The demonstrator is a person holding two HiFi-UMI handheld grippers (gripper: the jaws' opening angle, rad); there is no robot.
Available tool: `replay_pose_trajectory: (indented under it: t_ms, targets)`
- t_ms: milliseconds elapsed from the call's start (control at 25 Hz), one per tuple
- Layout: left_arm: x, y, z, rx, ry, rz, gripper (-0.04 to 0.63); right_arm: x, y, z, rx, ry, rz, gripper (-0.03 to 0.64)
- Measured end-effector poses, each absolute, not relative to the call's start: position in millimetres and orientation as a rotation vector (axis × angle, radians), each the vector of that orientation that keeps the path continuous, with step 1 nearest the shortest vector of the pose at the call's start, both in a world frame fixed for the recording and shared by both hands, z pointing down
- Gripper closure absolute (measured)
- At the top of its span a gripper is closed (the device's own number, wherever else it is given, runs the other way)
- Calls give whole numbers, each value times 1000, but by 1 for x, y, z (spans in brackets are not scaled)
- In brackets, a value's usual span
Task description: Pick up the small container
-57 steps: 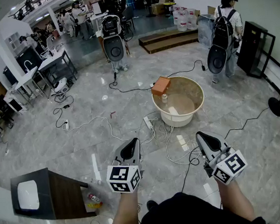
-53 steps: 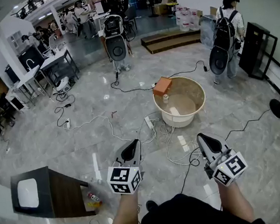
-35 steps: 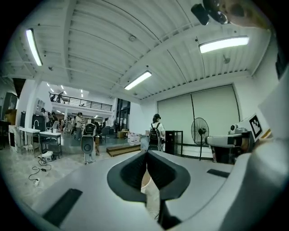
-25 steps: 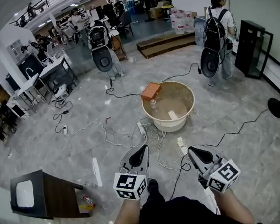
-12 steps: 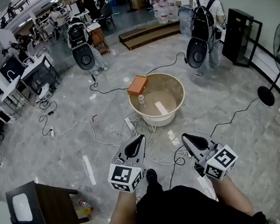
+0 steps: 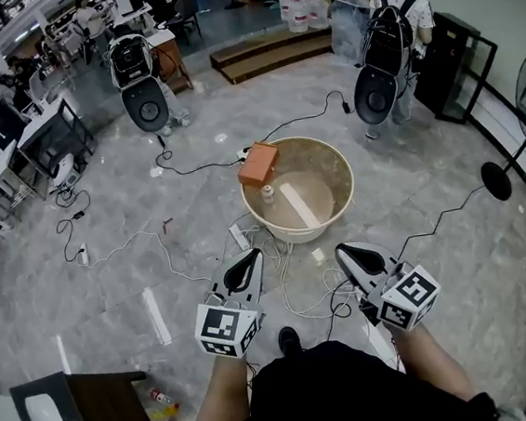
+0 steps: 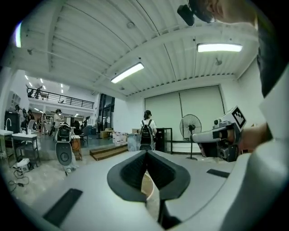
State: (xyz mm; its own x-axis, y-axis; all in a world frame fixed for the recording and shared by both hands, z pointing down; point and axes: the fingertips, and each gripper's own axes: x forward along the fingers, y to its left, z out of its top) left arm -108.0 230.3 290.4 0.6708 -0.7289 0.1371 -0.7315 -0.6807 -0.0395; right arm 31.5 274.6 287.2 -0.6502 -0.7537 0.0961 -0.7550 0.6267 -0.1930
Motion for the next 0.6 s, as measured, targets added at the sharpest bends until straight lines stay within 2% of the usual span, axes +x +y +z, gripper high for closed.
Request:
replay_pose_trajectory:
  t_ms: [320, 600]
  targets:
    - [-166, 144, 308, 2839, -1220, 245, 580, -20, 187, 306, 1311, -2806, 400, 603]
    - [-172, 94, 325, 2807, -1169, 269, 580, -22, 145, 322, 1344, -2770, 464, 603]
